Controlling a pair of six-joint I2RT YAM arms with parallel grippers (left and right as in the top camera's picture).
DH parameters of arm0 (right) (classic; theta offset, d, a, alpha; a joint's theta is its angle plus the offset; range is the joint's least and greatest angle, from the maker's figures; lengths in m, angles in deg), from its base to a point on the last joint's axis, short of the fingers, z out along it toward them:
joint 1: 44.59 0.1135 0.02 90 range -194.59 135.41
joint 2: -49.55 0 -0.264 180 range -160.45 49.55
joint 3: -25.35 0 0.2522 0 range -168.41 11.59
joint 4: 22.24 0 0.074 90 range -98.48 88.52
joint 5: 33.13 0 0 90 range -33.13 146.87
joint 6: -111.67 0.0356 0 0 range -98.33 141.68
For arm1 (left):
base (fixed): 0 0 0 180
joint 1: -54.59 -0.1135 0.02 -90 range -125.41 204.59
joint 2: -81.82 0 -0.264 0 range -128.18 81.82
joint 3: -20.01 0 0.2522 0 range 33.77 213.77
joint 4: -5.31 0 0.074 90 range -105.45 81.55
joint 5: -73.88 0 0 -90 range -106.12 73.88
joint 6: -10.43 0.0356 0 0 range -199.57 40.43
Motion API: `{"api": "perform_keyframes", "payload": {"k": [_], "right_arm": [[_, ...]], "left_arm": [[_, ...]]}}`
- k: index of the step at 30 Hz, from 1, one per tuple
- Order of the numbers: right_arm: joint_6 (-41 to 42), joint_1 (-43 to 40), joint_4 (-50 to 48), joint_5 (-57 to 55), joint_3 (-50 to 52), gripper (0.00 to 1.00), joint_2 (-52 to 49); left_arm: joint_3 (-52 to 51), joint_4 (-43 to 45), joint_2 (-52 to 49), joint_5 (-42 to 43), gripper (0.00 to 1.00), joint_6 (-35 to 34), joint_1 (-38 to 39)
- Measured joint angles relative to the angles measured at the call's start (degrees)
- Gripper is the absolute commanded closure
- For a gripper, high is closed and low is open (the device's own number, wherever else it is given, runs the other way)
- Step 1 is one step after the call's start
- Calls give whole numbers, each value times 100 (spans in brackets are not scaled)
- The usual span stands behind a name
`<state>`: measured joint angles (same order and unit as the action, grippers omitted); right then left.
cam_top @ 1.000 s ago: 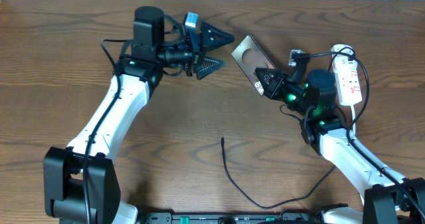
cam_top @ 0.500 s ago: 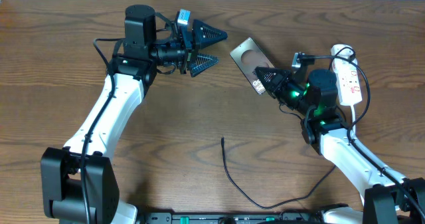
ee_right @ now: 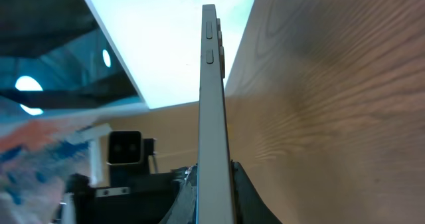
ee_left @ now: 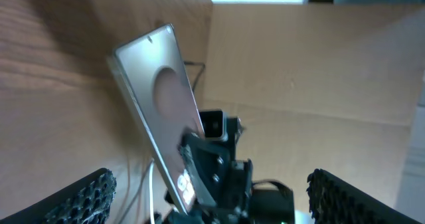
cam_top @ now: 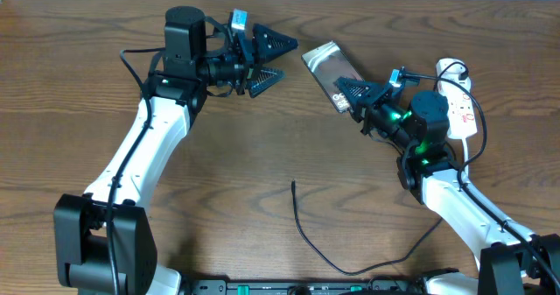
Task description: Plug charger to phone and switch on socket
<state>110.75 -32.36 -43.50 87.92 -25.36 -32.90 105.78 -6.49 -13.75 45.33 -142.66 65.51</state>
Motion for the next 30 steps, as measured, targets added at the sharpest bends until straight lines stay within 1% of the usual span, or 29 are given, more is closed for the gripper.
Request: {"api": "perform_keyframes", "payload": {"k": [5, 9, 14, 22, 30], "right_arm": [[590, 0, -234, -2, 0, 99, 0], [1097, 39, -649, -17, 0, 99, 0], [1641, 262, -706, -20, 0, 99, 0], [2037, 667, -938, -155, 0, 99, 0], [2181, 992, -994, -404, 0, 99, 0]], "left_arm": [[0, 0, 0, -466, 7, 11, 105], [0, 2, 0, -798, 8, 13, 260], [0, 0, 0, -1084, 7, 13, 374], [0, 0, 0, -1357, 8, 13, 374], [0, 0, 0, -1532, 8, 13, 378]]}}
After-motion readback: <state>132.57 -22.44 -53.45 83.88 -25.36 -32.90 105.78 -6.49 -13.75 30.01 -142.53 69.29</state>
